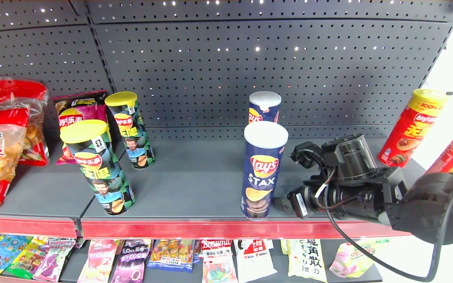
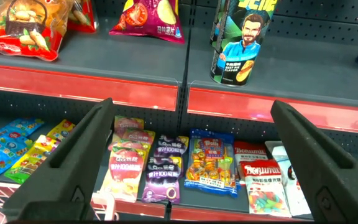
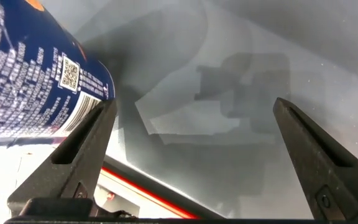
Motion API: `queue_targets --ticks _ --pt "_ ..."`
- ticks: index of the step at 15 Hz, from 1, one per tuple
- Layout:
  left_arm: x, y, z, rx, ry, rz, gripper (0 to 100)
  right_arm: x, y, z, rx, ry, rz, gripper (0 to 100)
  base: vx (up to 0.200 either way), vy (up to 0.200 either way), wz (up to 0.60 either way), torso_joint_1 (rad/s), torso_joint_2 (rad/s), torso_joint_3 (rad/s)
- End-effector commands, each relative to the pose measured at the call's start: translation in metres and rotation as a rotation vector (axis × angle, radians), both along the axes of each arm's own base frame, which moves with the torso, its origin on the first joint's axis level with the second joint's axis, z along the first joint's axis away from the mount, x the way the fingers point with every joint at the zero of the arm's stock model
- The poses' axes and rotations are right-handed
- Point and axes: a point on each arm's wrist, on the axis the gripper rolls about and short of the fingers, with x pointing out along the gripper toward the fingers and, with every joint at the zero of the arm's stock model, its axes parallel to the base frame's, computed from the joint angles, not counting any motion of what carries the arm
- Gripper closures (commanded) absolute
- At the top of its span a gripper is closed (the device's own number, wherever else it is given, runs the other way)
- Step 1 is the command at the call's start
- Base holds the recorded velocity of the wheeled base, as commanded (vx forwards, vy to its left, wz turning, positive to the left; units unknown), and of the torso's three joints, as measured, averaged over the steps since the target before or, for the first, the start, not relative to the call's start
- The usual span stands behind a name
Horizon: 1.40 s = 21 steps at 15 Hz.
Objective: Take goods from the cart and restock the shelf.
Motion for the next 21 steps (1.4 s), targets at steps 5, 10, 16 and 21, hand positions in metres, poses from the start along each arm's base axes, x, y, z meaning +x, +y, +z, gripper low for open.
queue_targets --ticks 5,10,16,21 --pt "0.0 0.0 0.0 0.001 0.0 0.002 0 -0.043 -0.044 0.033 0.071 -0.087 -0.067 0 0.0 0.0 0.0 0.0 0.0 0.0" --pt "0.0 0.0 0.0 -0.001 0.0 0.001 0 -0.153 -0.112 0.045 0.158 -0.288 -0.023 0 0.0 0.0 0.0 0.0 0.0 0.0" --pt "0.0 0.0 0.0 -0.001 -0.002 0.001 0 -0.257 -0.163 -0.032 0.119 -0.607 -0.219 0 0.0 0.0 0.0 0.0 0.0 0.0" --pt "0.0 0.0 0.0 -0.001 -0.002 0.001 0 -0.278 -0.164 -0.054 0.246 -0.633 -0.368 0 0.0 0.0 0.0 0.0 0.0 0.0"
